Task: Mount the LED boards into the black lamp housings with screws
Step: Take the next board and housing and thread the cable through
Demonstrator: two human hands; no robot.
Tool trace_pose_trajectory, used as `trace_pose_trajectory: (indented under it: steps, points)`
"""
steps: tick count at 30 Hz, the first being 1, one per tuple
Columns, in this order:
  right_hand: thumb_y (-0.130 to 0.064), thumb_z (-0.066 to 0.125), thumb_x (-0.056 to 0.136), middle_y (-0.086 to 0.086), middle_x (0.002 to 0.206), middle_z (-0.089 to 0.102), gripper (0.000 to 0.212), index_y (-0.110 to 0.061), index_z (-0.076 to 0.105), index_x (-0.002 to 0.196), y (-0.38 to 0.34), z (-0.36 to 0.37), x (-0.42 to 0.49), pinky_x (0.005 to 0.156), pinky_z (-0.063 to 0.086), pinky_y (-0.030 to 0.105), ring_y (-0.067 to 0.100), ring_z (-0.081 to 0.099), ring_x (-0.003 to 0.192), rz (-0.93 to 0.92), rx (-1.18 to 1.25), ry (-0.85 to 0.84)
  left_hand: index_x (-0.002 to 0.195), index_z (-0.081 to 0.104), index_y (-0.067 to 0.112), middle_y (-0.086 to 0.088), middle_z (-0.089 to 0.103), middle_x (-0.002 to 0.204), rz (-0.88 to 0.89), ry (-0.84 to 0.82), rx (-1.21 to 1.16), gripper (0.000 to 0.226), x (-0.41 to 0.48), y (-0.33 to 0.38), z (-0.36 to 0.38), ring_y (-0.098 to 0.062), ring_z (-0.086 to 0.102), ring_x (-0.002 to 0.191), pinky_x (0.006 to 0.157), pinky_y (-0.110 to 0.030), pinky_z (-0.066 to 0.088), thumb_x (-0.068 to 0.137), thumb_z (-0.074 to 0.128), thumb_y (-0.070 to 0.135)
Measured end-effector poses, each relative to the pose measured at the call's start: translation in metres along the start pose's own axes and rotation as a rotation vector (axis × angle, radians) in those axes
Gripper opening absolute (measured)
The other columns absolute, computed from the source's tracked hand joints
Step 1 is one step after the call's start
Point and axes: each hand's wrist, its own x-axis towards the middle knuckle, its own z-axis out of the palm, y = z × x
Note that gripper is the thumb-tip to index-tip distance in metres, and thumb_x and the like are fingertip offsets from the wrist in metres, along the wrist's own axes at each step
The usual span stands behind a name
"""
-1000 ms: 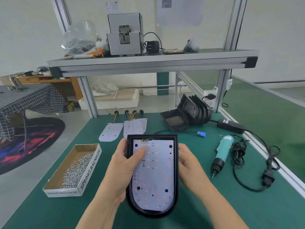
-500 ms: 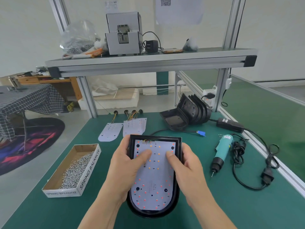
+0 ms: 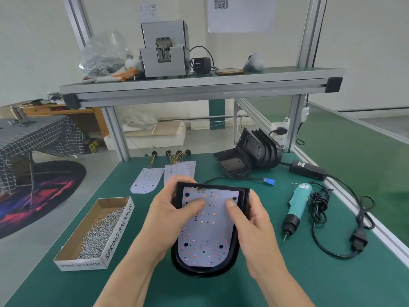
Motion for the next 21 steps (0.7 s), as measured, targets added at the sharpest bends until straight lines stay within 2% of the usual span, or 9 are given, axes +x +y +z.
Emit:
trace_pose_trajectory:
  steps: [4,8,11,13,14,16,17,19,21]
  points:
    - [-0.007,0.061,0.098,0.006,0.087,0.069,0.017,-0.021,0.065,0.089,0.004,0.001,-0.002,0.075,0.052,0.028,0.012,0.06,0.08,-0.121,-0.031,0.102,0.096,0.066,0.034,0.011,0.069,0.086,-0.019,-0.045,-0.003,0.028,-0.002,-0.005,0.0,-0.008,0.064,0.079,0.072,-0.019,0.054,0.073,0.076,0.021]
    - [-0.024,0.059,0.093,-0.002,0.079,0.063,0.003,-0.025,0.061,0.092,0.008,0.004,-0.007,0.069,0.048,0.029,0.019,0.055,0.074,-0.254,-0.204,0.114,0.09,0.071,0.03,0.009,0.069,0.085,-0.101,-0.124,-0.011,0.033,0.004,-0.002,-0.006,-0.008,0.062,0.077,0.074,-0.018,0.051,0.06,0.084,0.032]
    - [-0.031,0.059,0.094,-0.003,0.101,0.066,0.02,-0.031,0.064,0.113,0.003,-0.014,0.001,0.083,0.048,0.03,0.022,0.058,0.094,-0.183,-0.272,-0.189,0.088,0.074,0.025,0.003,0.07,0.084,-0.08,-0.181,0.019,0.024,0.01,0.001,-0.018,-0.011,0.059,0.08,0.075,-0.019,0.046,0.066,0.083,0.02]
    - [-0.041,0.06,0.094,-0.001,0.124,0.064,0.04,-0.029,0.062,0.132,-0.004,-0.033,0.008,0.094,0.047,0.026,0.016,0.058,0.112,-0.084,-0.113,-0.459,0.09,0.074,0.021,-0.005,0.069,0.09,-0.052,-0.274,0.019,0.022,0.011,0.002,-0.029,-0.014,0.058,0.085,0.077,-0.021,0.045,0.071,0.08,0.013]
    - [-0.041,0.058,0.094,0.001,0.128,0.061,0.043,-0.028,0.061,0.136,-0.006,-0.039,0.012,0.093,0.048,0.027,0.016,0.058,0.113,-0.023,-0.013,-0.474,0.091,0.074,0.02,-0.008,0.069,0.095,-0.044,-0.318,0.013,0.023,0.012,0.003,-0.035,-0.016,0.059,0.089,0.079,-0.024,0.045,0.071,0.079,0.011]
    - [-0.013,0.049,0.096,0.001,0.133,0.056,0.048,-0.036,0.061,0.137,-0.002,-0.045,0.022,0.079,0.051,0.028,0.015,0.058,0.098,0.003,-0.04,-0.372,0.089,0.075,0.02,-0.009,0.071,0.102,-0.027,-0.402,-0.036,0.025,0.014,0.004,-0.043,-0.019,0.064,0.095,0.08,-0.027,0.05,0.07,0.076,0.003]
    - [0.007,0.042,0.092,-0.002,0.14,0.051,0.068,-0.04,0.057,0.138,0.0,-0.044,0.025,0.074,0.051,0.026,0.014,0.059,0.093,-0.037,-0.208,-0.345,0.087,0.075,0.019,-0.01,0.071,0.103,-0.026,-0.438,-0.083,0.029,0.015,0.004,-0.044,-0.021,0.065,0.096,0.079,-0.028,0.051,0.07,0.072,-0.004]
    - [0.025,0.036,0.081,-0.012,0.155,0.035,0.091,-0.041,0.046,0.143,0.007,-0.034,0.029,0.083,0.048,0.019,0.004,0.058,0.109,-0.107,-0.503,-0.467,0.085,0.074,0.016,-0.015,0.07,0.102,-0.042,-0.5,-0.183,0.032,0.018,0.004,-0.041,-0.027,0.066,0.094,0.077,-0.033,0.053,0.07,0.064,-0.01]
    - [0.025,0.041,0.081,-0.022,0.153,0.039,0.083,-0.03,0.049,0.143,0.015,-0.026,0.032,0.094,0.043,0.015,-0.005,0.049,0.126,-0.094,-0.552,-0.621,0.085,0.073,0.013,-0.02,0.069,0.104,-0.049,-0.567,-0.228,0.026,0.021,0.004,-0.038,-0.032,0.065,0.095,0.077,-0.037,0.053,0.069,0.066,-0.006]
